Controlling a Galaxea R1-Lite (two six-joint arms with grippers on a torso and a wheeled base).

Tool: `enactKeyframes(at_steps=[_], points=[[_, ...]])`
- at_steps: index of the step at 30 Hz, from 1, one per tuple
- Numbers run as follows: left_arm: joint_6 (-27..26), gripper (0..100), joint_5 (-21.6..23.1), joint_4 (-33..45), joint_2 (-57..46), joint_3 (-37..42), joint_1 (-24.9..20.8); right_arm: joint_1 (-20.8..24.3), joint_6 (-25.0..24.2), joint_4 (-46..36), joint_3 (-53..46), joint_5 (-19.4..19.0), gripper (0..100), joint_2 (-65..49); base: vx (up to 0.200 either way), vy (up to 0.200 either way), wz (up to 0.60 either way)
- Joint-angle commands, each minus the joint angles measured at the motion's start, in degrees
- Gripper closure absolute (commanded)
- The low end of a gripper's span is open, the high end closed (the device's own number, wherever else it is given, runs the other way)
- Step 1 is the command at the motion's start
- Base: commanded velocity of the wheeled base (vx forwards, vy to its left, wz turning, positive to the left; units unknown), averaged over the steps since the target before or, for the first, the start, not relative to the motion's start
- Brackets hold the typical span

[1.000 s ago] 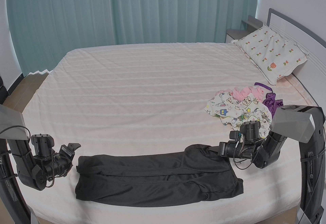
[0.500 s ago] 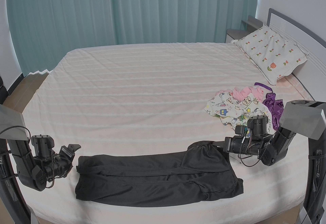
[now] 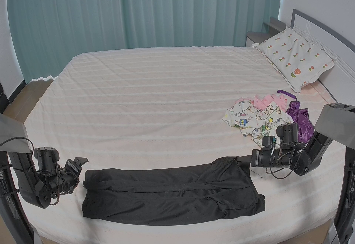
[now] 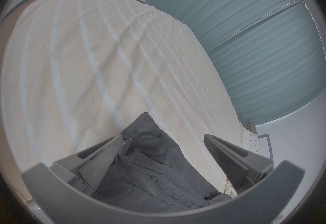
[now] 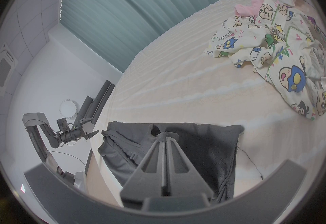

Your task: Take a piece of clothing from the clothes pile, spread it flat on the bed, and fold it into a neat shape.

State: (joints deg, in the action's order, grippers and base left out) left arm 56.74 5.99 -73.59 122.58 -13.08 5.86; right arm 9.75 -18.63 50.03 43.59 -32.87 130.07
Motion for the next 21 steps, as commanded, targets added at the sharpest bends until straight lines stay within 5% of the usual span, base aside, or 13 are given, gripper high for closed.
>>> enactKeyframes(at_steps=[1, 6, 16, 17, 21], points=[[0.0, 0, 0.0, -0.1, 0.6, 0.0, 0.0, -1.4, 0.3, -1.5, 1.9, -1.9, 100, -0.3, 0.0, 0.0, 0.0], [0.0, 0, 0.0, 0.0, 0.6, 0.0, -0.1, -1.5, 0.3, -7.7, 6.3, -1.7, 100, 2.3, 0.0, 0.0, 0.0], [0.0, 0, 0.0, 0.0, 1.1, -0.1, -0.1, -1.4, 1.1, -5.9, 10.6, 3.3, 100, 8.1, 0.0, 0.0, 0.0], [0.0, 0, 0.0, -0.1, 1.1, -0.1, -0.1, -1.3, 1.2, -5.9, 10.8, 3.5, 0, 8.8, 0.0, 0.0, 0.0], [0.0, 0, 0.0, 0.0, 1.3, -0.1, -0.1, -1.4, 1.2, -4.9, 11.3, 6.1, 0, 10.3, 0.0, 0.0, 0.0]])
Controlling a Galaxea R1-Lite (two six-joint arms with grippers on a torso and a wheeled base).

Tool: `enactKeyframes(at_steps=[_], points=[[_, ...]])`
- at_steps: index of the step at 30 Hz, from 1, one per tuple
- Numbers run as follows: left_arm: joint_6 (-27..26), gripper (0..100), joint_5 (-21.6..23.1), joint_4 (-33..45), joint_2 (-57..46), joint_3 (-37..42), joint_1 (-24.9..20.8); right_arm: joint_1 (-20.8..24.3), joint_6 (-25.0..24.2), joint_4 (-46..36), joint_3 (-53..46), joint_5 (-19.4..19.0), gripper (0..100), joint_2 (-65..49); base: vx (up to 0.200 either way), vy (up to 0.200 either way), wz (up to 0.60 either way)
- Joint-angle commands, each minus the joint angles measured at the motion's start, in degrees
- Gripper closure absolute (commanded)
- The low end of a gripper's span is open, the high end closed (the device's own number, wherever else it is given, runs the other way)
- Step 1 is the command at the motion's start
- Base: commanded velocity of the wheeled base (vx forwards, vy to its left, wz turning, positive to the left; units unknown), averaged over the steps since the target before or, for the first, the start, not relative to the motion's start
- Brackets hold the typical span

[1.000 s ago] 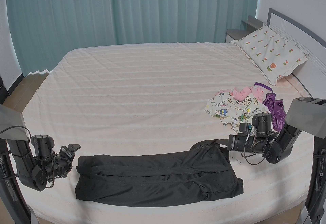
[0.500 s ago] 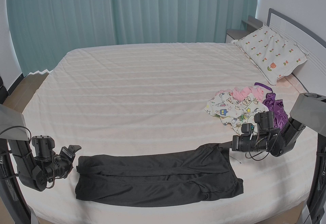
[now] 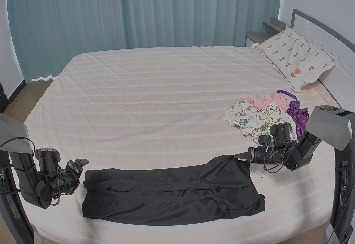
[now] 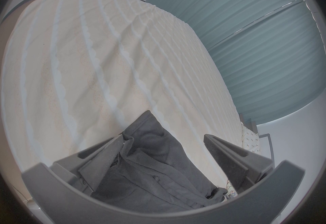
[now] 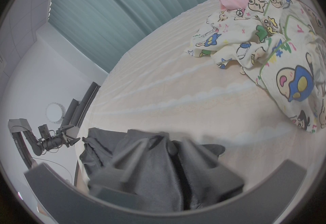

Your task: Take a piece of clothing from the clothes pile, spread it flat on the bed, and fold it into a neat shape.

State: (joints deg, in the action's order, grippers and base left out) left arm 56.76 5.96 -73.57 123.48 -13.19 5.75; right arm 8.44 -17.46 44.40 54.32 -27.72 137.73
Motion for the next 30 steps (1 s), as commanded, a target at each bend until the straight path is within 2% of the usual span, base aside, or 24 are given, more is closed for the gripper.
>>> enactKeyframes(at_steps=[1, 6, 7, 12, 16, 30], points=[[0.0, 0, 0.0, -0.1, 0.5, 0.0, 0.0, -0.2, 0.0, 1.0, 0.3, 0.8, 0, 2.5, 0.0, 0.0, 0.0], [0.0, 0, 0.0, -0.1, 0.8, 0.0, 0.0, -1.1, 0.1, 3.4, -3.3, -1.2, 0, 1.0, 0.0, 0.0, 0.0], [0.0, 0, 0.0, -0.1, 1.0, -0.1, 0.0, -1.1, 0.1, 4.7, -4.8, -2.9, 0, 0.5, 0.0, 0.0, 0.0], [0.0, 0, 0.0, -0.1, 1.1, 0.0, 0.0, -0.9, 0.1, 10.8, -9.3, -6.1, 0, -0.4, 0.0, 0.0, 0.0], [0.0, 0, 0.0, -0.1, 1.1, 0.0, 0.0, -0.3, 0.1, 16.2, -10.6, -6.0, 0, 0.1, 0.0, 0.0, 0.0], [0.0, 0, 0.1, -0.1, 1.4, -0.1, 0.0, 0.0, 1.2, 16.8, -12.4, -5.7, 0, 2.3, 0.0, 0.0, 0.0]])
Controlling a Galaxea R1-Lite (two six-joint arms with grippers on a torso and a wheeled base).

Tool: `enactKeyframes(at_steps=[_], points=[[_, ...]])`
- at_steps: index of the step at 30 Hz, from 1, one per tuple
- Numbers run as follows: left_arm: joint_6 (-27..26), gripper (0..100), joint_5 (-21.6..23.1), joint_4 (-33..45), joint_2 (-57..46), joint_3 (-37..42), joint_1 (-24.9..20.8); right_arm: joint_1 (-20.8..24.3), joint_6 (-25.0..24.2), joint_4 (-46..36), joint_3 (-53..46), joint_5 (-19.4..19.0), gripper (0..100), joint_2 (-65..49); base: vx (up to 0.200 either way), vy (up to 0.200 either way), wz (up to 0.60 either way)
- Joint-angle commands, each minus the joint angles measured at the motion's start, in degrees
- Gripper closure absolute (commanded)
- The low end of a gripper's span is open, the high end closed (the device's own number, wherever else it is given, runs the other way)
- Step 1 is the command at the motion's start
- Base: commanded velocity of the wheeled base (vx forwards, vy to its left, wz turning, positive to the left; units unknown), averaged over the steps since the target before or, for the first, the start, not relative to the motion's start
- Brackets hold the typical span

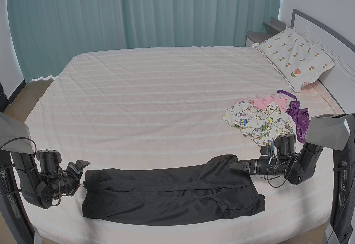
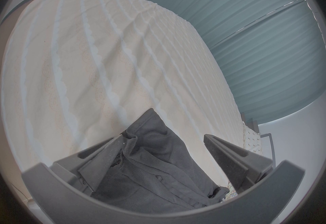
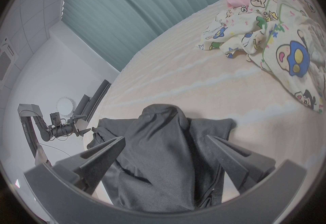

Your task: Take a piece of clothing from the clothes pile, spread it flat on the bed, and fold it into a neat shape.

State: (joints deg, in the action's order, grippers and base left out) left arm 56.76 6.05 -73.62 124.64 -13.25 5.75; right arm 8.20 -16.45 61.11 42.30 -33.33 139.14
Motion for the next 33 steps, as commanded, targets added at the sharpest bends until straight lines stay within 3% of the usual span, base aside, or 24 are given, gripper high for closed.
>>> enactKeyframes(at_steps=[1, 4, 5, 33], points=[[0.0, 0, 0.0, 0.0, 0.3, 0.1, 0.0, 0.6, 0.3, 0.0, -0.4, 0.0, 0, 1.0, 0.0, 0.0, 0.0], [0.0, 0, 0.0, 0.0, 0.3, 0.0, 0.0, 0.9, 0.4, -0.6, 0.0, 0.0, 0, 1.6, 0.0, 0.0, 0.0], [0.0, 0, 0.0, 0.0, 0.3, 0.0, 0.0, 0.9, 0.4, -0.6, 0.1, 0.0, 100, 2.1, 0.0, 0.0, 0.0], [-1.7, 0, -0.1, 0.0, 0.3, 1.2, -0.8, -3.3, 1.4, -1.1, -7.1, -0.5, 100, -1.2, 0.0, 0.0, 0.0]])
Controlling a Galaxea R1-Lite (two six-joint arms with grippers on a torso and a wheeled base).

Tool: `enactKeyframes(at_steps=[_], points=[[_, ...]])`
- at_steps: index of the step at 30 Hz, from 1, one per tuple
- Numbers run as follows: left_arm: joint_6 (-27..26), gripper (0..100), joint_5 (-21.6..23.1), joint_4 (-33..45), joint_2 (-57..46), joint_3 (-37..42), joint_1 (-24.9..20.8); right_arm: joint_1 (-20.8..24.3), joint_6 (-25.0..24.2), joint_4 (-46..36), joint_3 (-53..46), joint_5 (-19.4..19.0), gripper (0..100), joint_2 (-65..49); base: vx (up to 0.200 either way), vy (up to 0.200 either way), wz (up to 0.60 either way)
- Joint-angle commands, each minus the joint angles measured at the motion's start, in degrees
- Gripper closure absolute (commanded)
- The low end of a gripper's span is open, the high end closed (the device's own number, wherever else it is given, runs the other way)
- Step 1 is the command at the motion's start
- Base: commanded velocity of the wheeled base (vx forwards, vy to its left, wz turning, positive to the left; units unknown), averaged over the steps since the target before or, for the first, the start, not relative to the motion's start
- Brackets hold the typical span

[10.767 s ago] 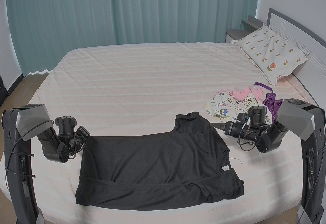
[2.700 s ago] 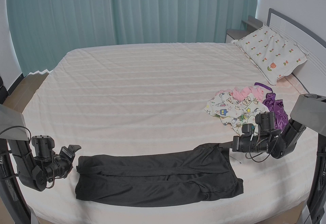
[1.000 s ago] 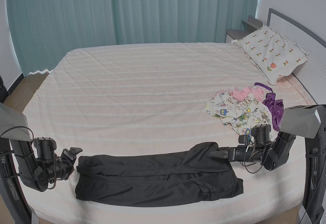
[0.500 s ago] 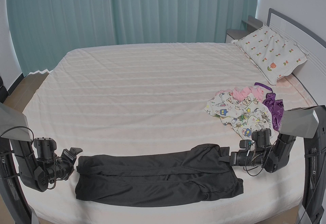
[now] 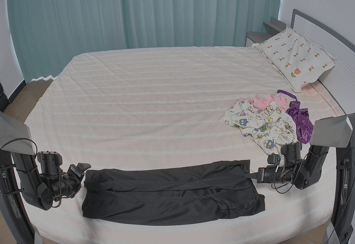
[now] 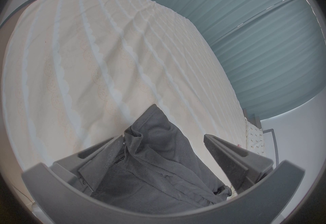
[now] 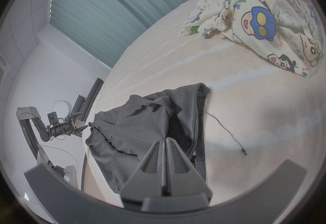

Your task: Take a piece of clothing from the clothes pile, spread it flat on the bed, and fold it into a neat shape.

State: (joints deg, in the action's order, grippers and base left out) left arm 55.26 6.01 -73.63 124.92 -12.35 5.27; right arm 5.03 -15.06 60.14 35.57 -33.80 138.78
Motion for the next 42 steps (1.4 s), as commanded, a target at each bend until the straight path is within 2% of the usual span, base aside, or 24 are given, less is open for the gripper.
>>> enactKeyframes(at_steps=[1, 7, 8, 15, 20, 21, 22, 23, 24, 26, 27, 28, 30, 35, 42], points=[[-0.2, 0, 0.0, 0.0, 0.2, 0.3, -0.6, -0.1, 0.0, -0.2, -0.9, 0.0, 100, -1.1, 0.0, 0.0, 0.0], [-0.2, 0, 0.0, 0.0, 0.2, 0.7, -0.8, -0.5, 0.7, -0.3, -2.5, 0.0, 100, -1.2, 0.0, 0.0, 0.0], [-0.3, 0, 0.0, 0.0, 0.2, 0.7, -0.8, -0.9, 1.2, -0.1, -2.6, 0.0, 0, -1.2, 0.0, 0.0, 0.0], [-2.0, 0, -0.2, 0.0, 0.2, 1.0, -0.8, -1.6, 0.0, 0.4, -4.9, 0.6, 0, -5.3, 0.0, 0.0, 0.0], [-2.3, 0, 0.1, 0.0, -0.2, 2.0, -1.0, -1.3, -6.7, 1.0, -8.9, 1.6, 0, -9.9, 0.0, 0.0, 0.0], [-2.3, 0, 0.1, 0.0, -0.2, 2.0, -1.0, -1.3, -6.7, 1.0, -8.9, 1.6, 0, -9.9, 0.0, 0.0, 0.0], [-2.3, 0, 0.1, 0.0, 0.2, 2.2, -1.5, -0.8, -10.2, 2.1, -10.3, 3.7, 0, -10.5, 0.0, 0.0, 0.0], [-2.3, 0, 0.1, 0.0, 0.2, 2.2, -1.5, -0.7, -10.8, 2.4, -10.5, 4.0, 0, -10.5, 0.0, 0.0, 0.0], [-2.3, 0, 0.1, 0.0, 0.3, 2.2, -1.8, -0.2, -14.9, 4.9, -11.8, 5.9, 0, -10.9, 0.0, 0.0, 0.0], [-2.2, 0, 0.1, 0.0, 0.4, 2.3, -2.2, 0.1, -20.5, 8.6, -13.1, 6.6, 0, -10.7, 0.0, 0.0, 0.0], [-2.2, 0, 0.1, 0.0, 0.4, 2.3, -2.2, 0.1, -20.5, 8.6, -13.1, 6.6, 0, -10.7, -0.2, 0.0, 0.0], [-2.2, 0, 0.1, 0.0, 0.4, 2.4, -2.5, 0.8, -25.9, 12.7, -14.3, 6.8, 0, -9.8, -0.2, 0.0, 0.0], [-2.2, 0, 0.0, 0.0, 0.4, 2.5, -2.5, 1.1, -29.5, 17.1, -14.8, 7.0, 0, -8.3, -0.2, 0.0, 0.0], [-2.4, 0, -0.2, 0.0, 0.2, 2.9, -2.5, 1.0, -31.0, 22.2, -17.2, 6.6, 0, -6.3, -0.08, 0.0, 0.0], [-3.2, 0, -0.7, 0.0, 0.2, 4.2, -3.5, 1.1, -33.2, 22.8, -17.0, 6.8, 0, -5.1, 0.0, 0.0, 0.0]])
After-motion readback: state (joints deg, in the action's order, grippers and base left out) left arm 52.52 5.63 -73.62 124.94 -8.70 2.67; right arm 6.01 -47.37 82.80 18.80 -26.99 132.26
